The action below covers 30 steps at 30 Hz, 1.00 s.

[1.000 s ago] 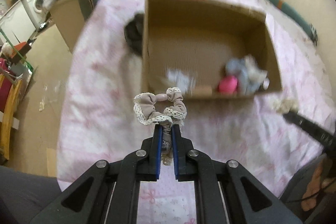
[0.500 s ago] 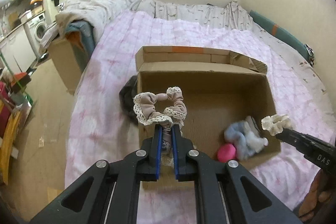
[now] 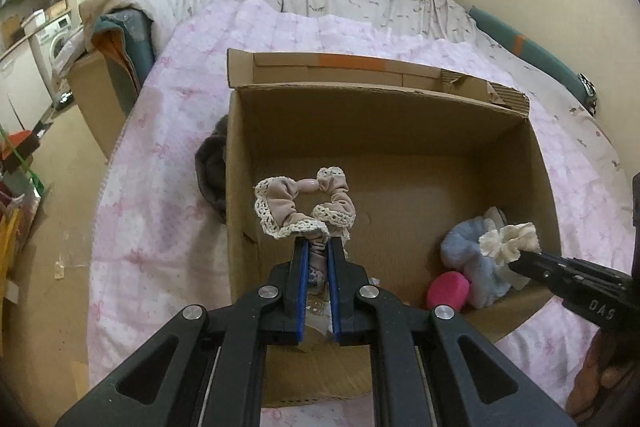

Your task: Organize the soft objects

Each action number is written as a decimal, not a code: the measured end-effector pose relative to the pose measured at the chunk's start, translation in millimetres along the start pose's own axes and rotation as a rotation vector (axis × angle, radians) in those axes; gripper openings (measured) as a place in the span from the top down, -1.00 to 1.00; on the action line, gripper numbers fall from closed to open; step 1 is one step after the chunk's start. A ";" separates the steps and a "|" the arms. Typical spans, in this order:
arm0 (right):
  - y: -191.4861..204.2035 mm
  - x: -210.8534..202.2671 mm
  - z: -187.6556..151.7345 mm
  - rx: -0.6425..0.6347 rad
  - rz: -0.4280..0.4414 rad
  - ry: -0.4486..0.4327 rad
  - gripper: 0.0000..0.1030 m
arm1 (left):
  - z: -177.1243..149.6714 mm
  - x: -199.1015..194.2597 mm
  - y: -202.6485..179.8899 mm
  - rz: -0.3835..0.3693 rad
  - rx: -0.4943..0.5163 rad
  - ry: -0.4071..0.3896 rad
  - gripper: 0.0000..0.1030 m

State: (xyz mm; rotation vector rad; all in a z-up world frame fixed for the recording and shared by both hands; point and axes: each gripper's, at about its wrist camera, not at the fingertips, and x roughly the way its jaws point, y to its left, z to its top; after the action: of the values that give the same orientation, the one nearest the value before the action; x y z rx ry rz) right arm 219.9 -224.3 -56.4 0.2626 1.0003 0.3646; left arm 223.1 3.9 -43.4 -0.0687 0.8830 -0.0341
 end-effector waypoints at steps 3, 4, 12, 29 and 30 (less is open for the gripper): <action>-2.6 0.0 0.4 0.018 0.012 0.001 0.71 | -0.8 2.6 4.5 0.002 -0.030 0.014 0.83; -2.8 0.1 0.4 0.023 0.020 0.001 0.71 | -1.0 2.0 5.7 -0.003 -0.040 0.019 0.83; 1.4 3.6 -3.1 0.012 0.056 0.014 0.71 | -2.6 -0.1 -3.9 -0.053 -0.025 0.040 0.55; 25.9 -30.0 -3.4 -0.038 0.074 -0.081 -0.56 | -1.9 -60.8 4.5 0.030 -0.058 -0.026 -0.18; 29.7 -36.3 -3.7 -0.050 0.054 -0.098 -0.60 | -2.2 -67.5 5.5 0.045 -0.060 -0.038 -0.18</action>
State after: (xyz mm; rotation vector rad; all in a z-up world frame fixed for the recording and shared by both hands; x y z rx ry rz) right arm 193.7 -212.2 -19.2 0.2604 0.8883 0.4209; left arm 178.5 13.2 6.8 -0.1055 0.8471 0.0362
